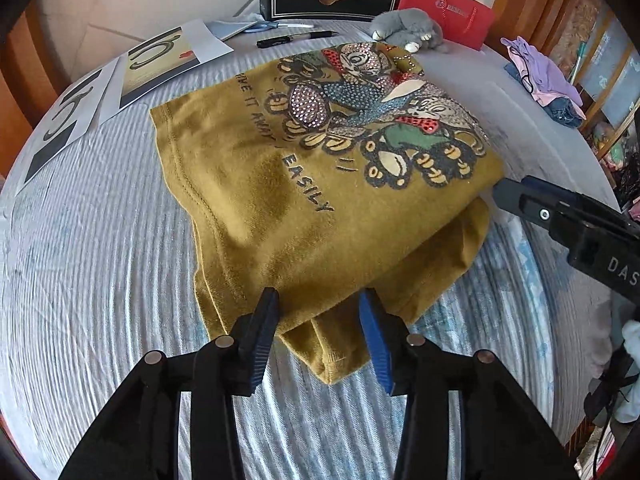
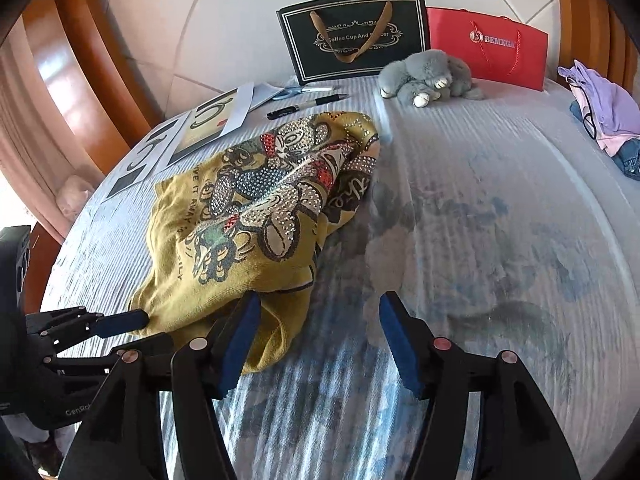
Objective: Fold clothes
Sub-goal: 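Grasp the yellow T-shirt edge with the left tool while the right tool grasps beside it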
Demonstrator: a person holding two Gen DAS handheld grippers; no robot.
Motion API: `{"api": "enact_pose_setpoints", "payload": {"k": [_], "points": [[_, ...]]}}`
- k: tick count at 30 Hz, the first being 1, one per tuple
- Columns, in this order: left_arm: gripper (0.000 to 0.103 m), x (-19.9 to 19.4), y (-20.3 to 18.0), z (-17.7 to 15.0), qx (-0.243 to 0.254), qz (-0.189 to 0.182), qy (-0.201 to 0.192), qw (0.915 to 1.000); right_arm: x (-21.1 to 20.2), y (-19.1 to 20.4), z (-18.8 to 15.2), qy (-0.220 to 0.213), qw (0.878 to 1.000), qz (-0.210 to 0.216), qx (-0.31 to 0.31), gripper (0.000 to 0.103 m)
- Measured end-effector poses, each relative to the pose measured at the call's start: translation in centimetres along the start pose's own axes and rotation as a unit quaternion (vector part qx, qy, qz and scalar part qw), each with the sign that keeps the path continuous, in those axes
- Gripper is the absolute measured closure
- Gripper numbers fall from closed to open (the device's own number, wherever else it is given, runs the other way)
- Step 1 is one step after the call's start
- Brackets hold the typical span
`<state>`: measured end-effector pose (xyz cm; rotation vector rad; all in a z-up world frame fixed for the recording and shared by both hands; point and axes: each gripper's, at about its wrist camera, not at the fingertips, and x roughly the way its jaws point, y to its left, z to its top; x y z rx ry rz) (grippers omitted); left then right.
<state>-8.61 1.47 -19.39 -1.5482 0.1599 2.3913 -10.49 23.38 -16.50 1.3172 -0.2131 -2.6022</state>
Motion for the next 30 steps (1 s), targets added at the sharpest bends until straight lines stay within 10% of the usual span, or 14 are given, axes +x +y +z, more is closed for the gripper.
{"api": "enact_pose_setpoints", "payload": {"k": [2, 4, 21, 25, 30], "points": [[0.069, 0.1, 0.6, 0.2, -0.011, 0.002, -0.002, 0.9999, -0.1, -0.4, -0.3, 0.008, 1.000, 0.001, 0.000, 0.042], [0.098, 0.0, 1.2, 0.7, -0.023, -0.006, -0.003, 0.9997, -0.3, -0.7, -0.5, 0.012, 1.000, 0.008, -0.003, 0.042], [0.099, -7.9, 2.4, 5.6, -0.025, -0.027, -0.115, 0.9927, 4.2, 3.9, 0.7, -0.027, 0.998, -0.032, -0.036, 0.036], [0.099, -6.7, 3.2, 4.9, -0.034, -0.020, -0.097, 0.9945, 3.6, 1.3, 2.4, -0.054, 0.994, -0.090, 0.014, 0.079], [0.099, -4.5, 4.0, 3.5, -0.049, -0.024, -0.067, 0.9963, -1.7, -5.5, 2.6, -0.100, 0.976, -0.163, 0.104, 0.078]]}}
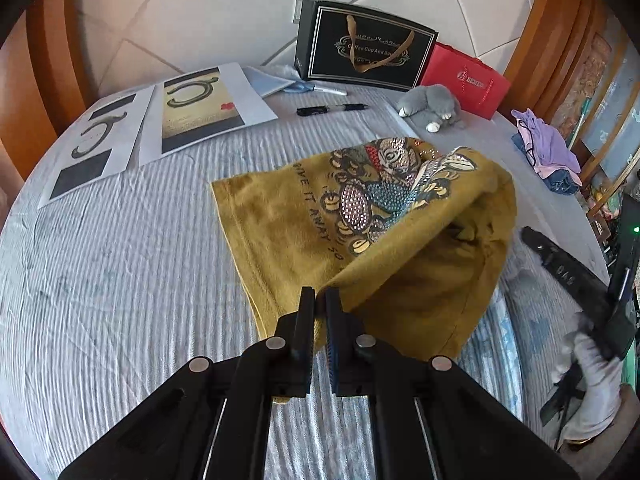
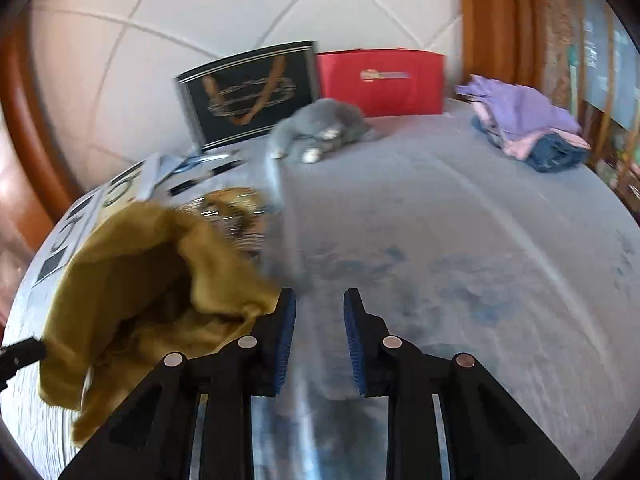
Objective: Fold clothes
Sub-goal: 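Grasp the yellow T-shirt edge with the left tool while the right tool grasps beside it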
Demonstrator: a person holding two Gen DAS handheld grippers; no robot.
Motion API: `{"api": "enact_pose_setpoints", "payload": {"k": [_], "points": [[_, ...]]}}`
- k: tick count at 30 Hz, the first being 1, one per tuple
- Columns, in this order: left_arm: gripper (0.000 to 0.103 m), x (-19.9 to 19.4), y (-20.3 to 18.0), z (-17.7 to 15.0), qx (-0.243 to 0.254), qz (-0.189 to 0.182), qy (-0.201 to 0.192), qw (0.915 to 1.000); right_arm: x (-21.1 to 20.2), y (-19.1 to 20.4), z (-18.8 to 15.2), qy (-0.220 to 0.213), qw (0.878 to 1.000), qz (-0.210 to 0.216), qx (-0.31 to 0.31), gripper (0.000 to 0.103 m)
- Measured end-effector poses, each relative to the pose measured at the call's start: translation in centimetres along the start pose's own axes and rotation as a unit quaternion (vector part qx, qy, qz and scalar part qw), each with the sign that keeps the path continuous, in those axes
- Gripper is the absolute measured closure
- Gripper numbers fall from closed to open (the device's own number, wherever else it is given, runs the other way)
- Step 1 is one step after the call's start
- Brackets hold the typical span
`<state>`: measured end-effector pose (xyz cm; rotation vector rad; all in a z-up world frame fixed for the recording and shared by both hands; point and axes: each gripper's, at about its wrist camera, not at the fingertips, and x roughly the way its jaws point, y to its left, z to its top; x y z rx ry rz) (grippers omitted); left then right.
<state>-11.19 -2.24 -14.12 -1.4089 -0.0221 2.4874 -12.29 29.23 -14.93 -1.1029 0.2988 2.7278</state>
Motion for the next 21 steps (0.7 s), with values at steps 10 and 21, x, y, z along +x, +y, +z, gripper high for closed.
{"api": "enact_pose_setpoints", "payload": {"k": [10, 21], "points": [[0.099, 1.7, -2.8, -1.7, 0.023, -0.016, 0.031, 0.9991, -0.9, -3.6, -1.1, 0.059, 0.993, 0.100, 0.003, 0.047], [0.099, 4.2, -5.3, -4.5, 0.028, 0.002, 0.074, 0.9969, 2.4, 5.1, 1.3, 0.078, 0.971, 0.150, -0.169, 0.025]]}}
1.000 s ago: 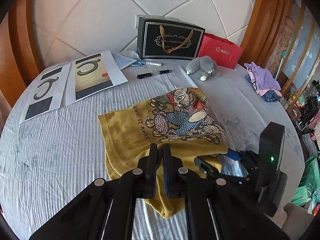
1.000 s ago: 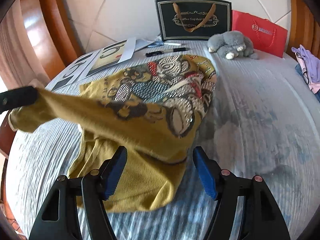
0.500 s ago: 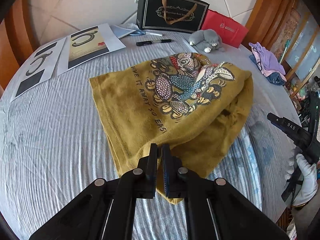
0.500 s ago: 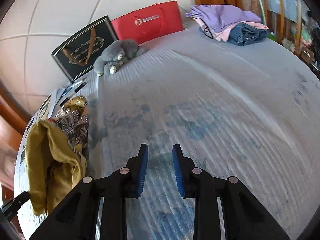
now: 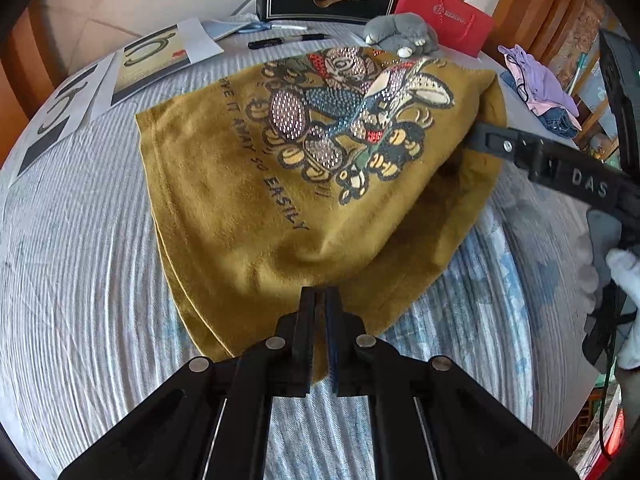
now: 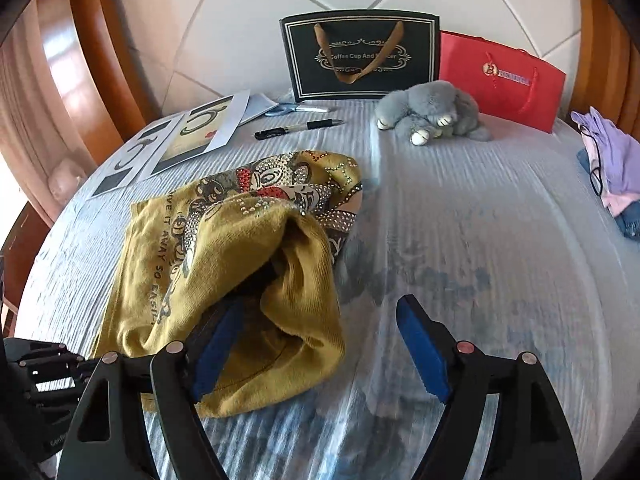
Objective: Fold clothes
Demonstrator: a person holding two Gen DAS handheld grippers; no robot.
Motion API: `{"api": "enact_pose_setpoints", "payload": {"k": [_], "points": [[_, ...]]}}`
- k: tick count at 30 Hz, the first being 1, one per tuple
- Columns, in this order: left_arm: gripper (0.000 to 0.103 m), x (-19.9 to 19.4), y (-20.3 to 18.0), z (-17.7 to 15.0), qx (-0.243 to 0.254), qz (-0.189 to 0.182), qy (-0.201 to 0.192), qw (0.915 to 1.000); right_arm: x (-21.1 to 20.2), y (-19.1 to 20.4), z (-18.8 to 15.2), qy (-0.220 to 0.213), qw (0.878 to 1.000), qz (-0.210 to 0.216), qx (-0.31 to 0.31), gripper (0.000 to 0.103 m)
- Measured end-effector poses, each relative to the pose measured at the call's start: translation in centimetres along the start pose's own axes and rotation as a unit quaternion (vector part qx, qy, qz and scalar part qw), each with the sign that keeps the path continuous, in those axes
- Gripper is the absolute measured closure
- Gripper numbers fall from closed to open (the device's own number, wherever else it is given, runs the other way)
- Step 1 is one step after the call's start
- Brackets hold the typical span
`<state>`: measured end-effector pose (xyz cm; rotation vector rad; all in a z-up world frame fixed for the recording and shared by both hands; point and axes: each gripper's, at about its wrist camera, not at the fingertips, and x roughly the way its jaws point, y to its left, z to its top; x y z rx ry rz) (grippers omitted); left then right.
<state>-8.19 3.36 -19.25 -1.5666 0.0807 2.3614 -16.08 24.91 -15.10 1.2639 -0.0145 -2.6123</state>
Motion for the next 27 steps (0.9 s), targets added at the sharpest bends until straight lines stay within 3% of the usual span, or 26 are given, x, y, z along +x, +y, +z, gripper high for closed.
{"api": "enact_pose_setpoints", "payload": {"k": [3, 4, 5, 6, 8, 11, 13, 14, 15, 16, 20, 23, 27], "points": [[0.099, 0.6, 0.2, -0.6, -0.014, 0.002, 0.009, 0.9999, 2.4, 0.4, 1.1, 0.028, 0.999, -0.009, -0.024, 0.029], [0.099, 0.6, 0.2, -0.7, -0.017, 0.003, 0.008, 0.9998, 2.9, 0.3, 1.4, 0.031, 0.999, -0.011, -0.028, 0.050], [0.099, 0.6, 0.0, -0.8, -0.017, 0.007, 0.007, 0.9998, 3.4, 0.2, 1.7, 0.033, 0.999, -0.014, -0.032, 0.089], [0.099, 0.7, -0.1, -0.8, -0.017, 0.011, 0.006, 0.9998, 3.4, -0.2, 2.0, 0.021, 0.999, -0.025, -0.026, 0.094], [0.099, 0.8, -0.4, -0.9, -0.018, 0.016, 0.006, 0.9997, 2.5, -1.1, 2.3, -0.010, 0.999, -0.044, -0.004, 0.095], [0.099, 0.9, -0.7, -1.0, -0.022, 0.020, 0.004, 0.9995, -0.4, -3.3, 0.1, -0.043, 0.995, -0.056, 0.068, 0.094], [0.099, 0.9, -0.8, -1.1, -0.023, 0.023, 0.004, 0.9995, -0.6, -4.5, -2.8, -0.023, 0.992, -0.069, 0.106, 0.094], [0.099, 0.8, -0.9, -1.1, -0.022, 0.024, 0.004, 0.9995, -0.2, -5.4, -4.5, -0.005, 0.989, -0.070, 0.130, 0.083], [0.099, 0.8, -0.9, -1.2, -0.021, 0.025, 0.004, 0.9995, 0.3, -6.3, -6.1, 0.014, 0.986, -0.071, 0.153, 0.080], [0.099, 0.8, -1.0, -1.3, -0.020, 0.026, 0.004, 0.9995, -0.3, -6.5, -6.7, -0.012, 0.984, -0.075, 0.159, 0.069], [0.099, -1.0, -0.7, -1.4, -0.015, 0.004, 0.019, 0.9997, -2.4, -6.3, -6.8, 0.007, 0.990, -0.051, 0.132, 0.063], [0.096, -4.0, -0.1, -1.2, -0.020, -0.024, 0.003, 0.9995, -5.9, -6.4, -6.4, -0.016, 0.994, -0.031, 0.105, 0.046], [0.079, -5.8, 0.7, 1.1, -0.032, -0.018, -0.032, 0.9988, -8.8, -7.1, -4.1, -0.044, 0.994, 0.003, 0.098, 0.051]]}}
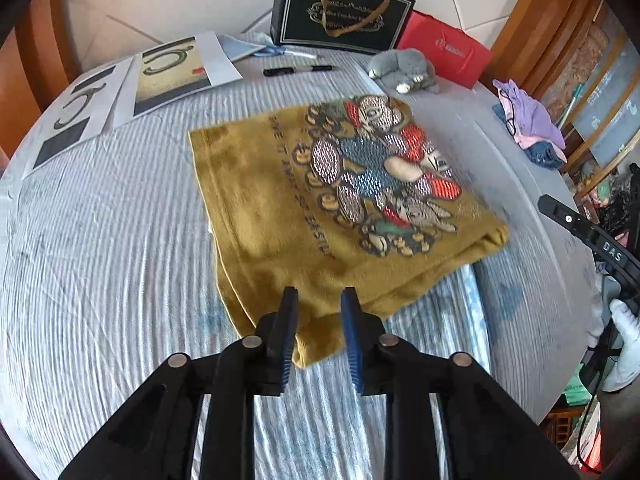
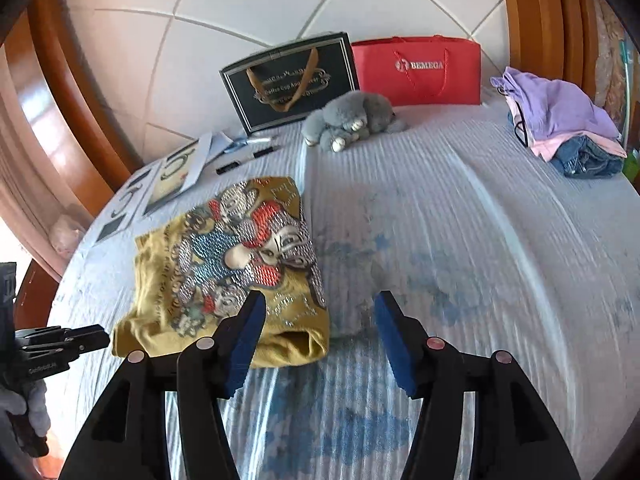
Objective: Fold clothes
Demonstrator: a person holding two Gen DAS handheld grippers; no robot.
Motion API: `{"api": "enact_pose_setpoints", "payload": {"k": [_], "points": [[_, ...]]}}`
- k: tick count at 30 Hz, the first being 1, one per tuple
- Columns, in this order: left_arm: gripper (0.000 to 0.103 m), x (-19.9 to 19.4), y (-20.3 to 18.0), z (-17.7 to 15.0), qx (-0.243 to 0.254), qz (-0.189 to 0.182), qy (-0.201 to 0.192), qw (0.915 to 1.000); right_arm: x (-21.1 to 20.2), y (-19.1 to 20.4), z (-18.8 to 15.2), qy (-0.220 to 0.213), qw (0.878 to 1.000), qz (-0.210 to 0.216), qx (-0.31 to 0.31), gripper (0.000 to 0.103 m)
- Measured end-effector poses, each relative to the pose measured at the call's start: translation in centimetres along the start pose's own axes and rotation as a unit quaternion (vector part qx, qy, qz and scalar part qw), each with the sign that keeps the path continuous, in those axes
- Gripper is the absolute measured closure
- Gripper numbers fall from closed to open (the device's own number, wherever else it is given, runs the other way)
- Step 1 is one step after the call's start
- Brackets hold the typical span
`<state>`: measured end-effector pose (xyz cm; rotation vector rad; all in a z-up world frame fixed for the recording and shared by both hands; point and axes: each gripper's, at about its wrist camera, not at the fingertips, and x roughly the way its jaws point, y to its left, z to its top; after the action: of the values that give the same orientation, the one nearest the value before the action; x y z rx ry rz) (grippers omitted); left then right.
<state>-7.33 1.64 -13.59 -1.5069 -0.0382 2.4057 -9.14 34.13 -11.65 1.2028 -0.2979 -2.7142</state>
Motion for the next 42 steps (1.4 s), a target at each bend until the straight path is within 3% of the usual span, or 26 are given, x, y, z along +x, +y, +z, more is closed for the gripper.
{"api": "enact_pose_setpoints", "payload": {"k": [2, 7, 10, 11, 15, 16, 19, 21, 23, 27, 29, 31, 34, 35, 36, 37, 42], "points": [[0.079, 1.3, 0.2, 1.5, -0.002, 0.011, -0.006, 0.9999, 0.7, 0.7, 1.3, 0.013, 1.000, 0.008, -0.010, 0.083], [0.080, 4.7, 0.1, 1.6, -0.016, 0.016, 0.029, 0.9993, 5.6, 2.3, 1.2, 0.076, 0.995, 0.056, -0.031, 0.085], [0.080, 6.2, -0.3, 0.1, -0.010, 0.018, 0.057, 0.9981, 8.3, 2.5, -0.7, 0.141, 0.988, 0.046, -0.054, 0.085], [0.080, 5.9, -0.5, -0.3, 0.002, 0.022, 0.045, 0.9988, 8.8, 2.1, -1.6, 0.163, 0.984, 0.041, -0.056, 0.088], [0.080, 4.9, 0.7, 0.0, -0.006, 0.004, 0.058, 0.9983, 8.2, 0.9, -2.9, 0.202, 0.977, 0.047, -0.057, 0.096], [0.080, 4.5, 1.2, 0.4, -0.013, -0.002, 0.059, 0.9982, 7.8, 1.0, -2.4, 0.206, 0.975, 0.041, -0.065, 0.096], [0.076, 3.5, 3.7, 3.5, -0.036, 0.014, 0.019, 0.9990, 6.4, 1.5, 0.9, 0.162, 0.981, 0.060, -0.087, 0.093], [0.065, 3.4, 5.6, 5.7, -0.058, 0.027, -0.002, 0.9979, 6.9, 1.3, 3.9, 0.131, 0.986, 0.068, -0.082, 0.084], [0.061, 4.3, 7.4, 7.7, -0.086, 0.031, -0.008, 0.9958, 8.2, 1.1, 6.6, 0.113, 0.988, 0.076, -0.075, 0.051], [0.061, 6.1, 9.9, 10.7, -0.122, 0.041, -0.011, 0.9917, 12.4, 1.1, 10.3, 0.113, 0.987, 0.097, -0.063, 0.041], [0.061, 7.2, 10.5, 11.4, -0.126, 0.044, -0.008, 0.9910, 15.0, 1.7, 11.7, 0.131, 0.985, 0.094, -0.064, 0.013], [0.061, 8.2, 10.7, 11.9, -0.126, 0.045, 0.001, 0.9911, 17.1, 2.3, 12.2, 0.145, 0.982, 0.096, -0.069, 0.006], [0.061, 9.6, 10.5, 12.2, -0.119, 0.053, 0.011, 0.9914, 19.7, 3.2, 12.5, 0.159, 0.980, 0.094, -0.078, 0.006], [0.061, 10.0, 10.2, 12.2, -0.116, 0.059, 0.009, 0.9914, 20.6, 3.5, 12.4, 0.170, 0.977, 0.096, -0.080, 0.026], [0.061, 10.3, 10.1, 12.2, -0.112, 0.069, 0.007, 0.9913, 21.4, 3.7, 12.4, 0.178, 0.977, 0.090, -0.080, 0.054], [0.064, 10.5, 10.0, 12.2, -0.109, 0.079, 0.005, 0.9909, 21.7, 3.5, 12.5, 0.170, 0.979, 0.076, -0.076, 0.094], [0.066, 10.7, 10.2, 12.4, -0.132, 0.089, -0.004, 0.9872, 23.4, 0.3, 12.8, 0.138, 0.990, -0.005, -0.001, 0.095]]}}
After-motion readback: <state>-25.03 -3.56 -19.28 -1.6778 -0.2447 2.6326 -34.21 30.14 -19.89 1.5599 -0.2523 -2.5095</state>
